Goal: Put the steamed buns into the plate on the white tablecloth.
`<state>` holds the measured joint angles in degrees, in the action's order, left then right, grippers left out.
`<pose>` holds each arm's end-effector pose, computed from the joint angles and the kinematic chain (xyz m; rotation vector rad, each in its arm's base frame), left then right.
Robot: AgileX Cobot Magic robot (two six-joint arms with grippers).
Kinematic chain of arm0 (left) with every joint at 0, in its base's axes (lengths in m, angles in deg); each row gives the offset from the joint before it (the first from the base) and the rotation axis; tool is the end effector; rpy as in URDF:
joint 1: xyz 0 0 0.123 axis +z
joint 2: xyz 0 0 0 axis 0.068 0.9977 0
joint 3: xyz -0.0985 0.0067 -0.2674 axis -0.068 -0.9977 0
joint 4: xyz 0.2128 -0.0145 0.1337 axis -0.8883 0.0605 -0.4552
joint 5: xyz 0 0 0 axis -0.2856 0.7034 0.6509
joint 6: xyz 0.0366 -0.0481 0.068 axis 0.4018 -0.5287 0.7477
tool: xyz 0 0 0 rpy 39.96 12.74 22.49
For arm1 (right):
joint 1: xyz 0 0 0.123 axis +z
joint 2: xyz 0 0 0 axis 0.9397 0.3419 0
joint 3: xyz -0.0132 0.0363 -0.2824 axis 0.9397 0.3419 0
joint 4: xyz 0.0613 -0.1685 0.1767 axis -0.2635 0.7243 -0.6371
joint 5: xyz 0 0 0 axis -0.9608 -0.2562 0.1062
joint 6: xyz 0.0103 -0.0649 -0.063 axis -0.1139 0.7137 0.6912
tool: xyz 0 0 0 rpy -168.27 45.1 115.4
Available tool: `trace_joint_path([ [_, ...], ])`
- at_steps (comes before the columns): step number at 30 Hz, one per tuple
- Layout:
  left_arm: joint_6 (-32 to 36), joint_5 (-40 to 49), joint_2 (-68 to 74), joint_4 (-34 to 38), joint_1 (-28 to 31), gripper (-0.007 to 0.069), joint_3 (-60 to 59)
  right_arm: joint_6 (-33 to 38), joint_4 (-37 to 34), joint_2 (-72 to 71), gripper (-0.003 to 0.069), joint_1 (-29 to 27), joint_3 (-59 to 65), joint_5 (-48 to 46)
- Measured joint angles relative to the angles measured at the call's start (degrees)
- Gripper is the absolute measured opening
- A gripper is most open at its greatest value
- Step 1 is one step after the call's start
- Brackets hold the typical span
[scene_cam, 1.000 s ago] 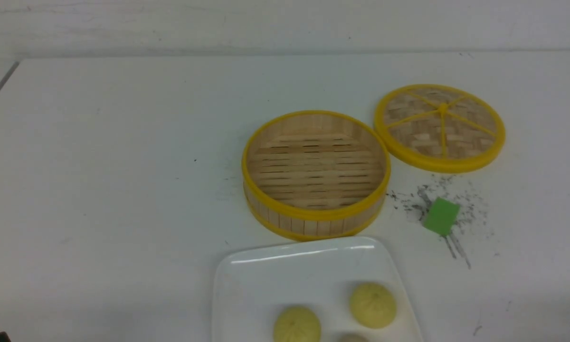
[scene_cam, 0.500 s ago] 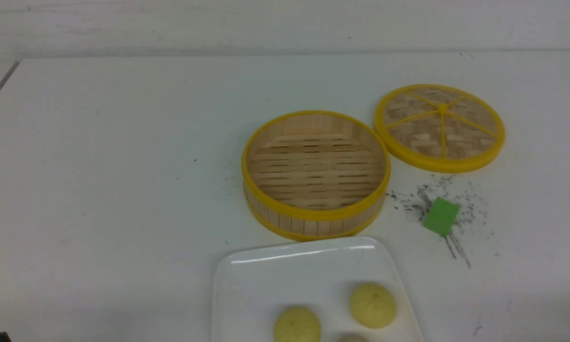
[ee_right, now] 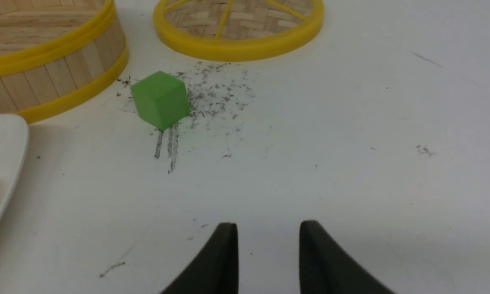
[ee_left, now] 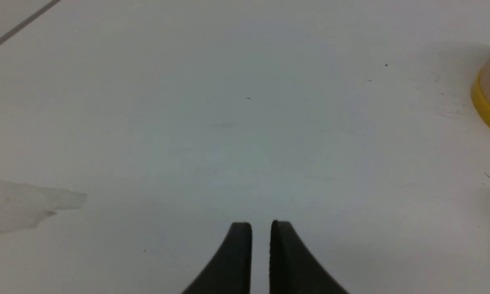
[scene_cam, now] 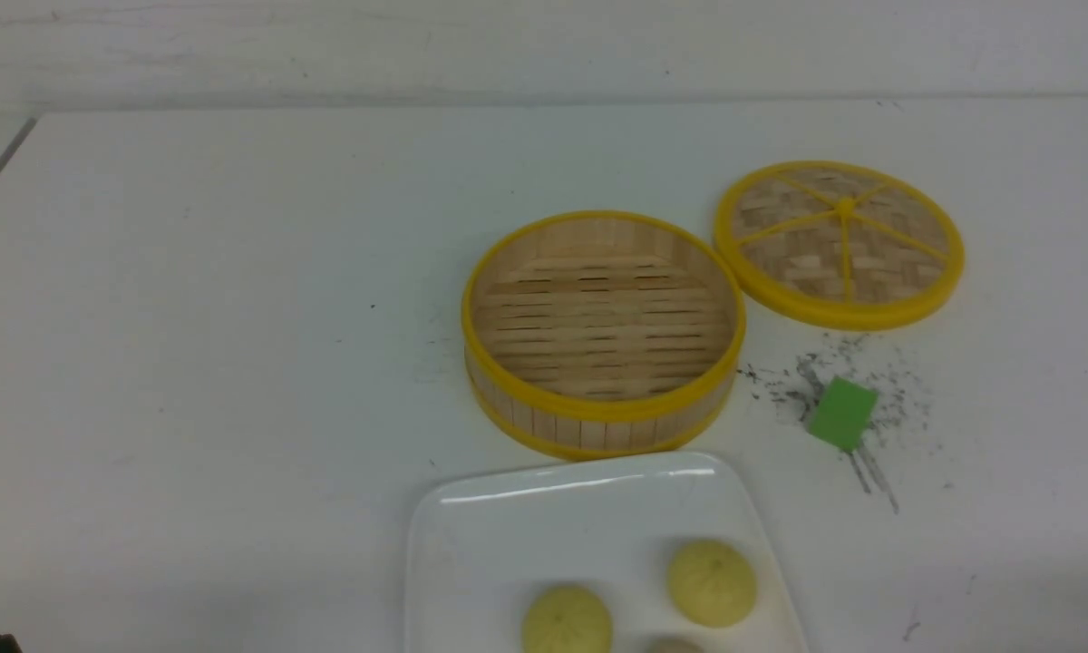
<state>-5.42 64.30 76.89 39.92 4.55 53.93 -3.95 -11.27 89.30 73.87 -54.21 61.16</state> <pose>0.0526 0.0046 0.1720 -0.1516 1.8588 -0.0330 0.0516 0.0055 0.1711 -0.0125 1.8899 0.1156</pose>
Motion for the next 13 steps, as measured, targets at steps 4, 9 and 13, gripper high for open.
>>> trace_joint_path([
  [4,0.00,0.05,0.00,-0.17,0.00,0.0097,0.00,0.00,0.00,0.00,0.0237,0.00,0.00,0.00],
  [9,0.05,0.11,0.00,-0.89,0.00,0.0106,0.00,0.00,0.00,0.00,0.0239,0.00,0.00,0.00],
  [13,0.05,0.11,0.00,-1.08,0.00,0.0106,0.00,0.00,0.00,0.00,0.0239,0.00,0.00,0.00],
])
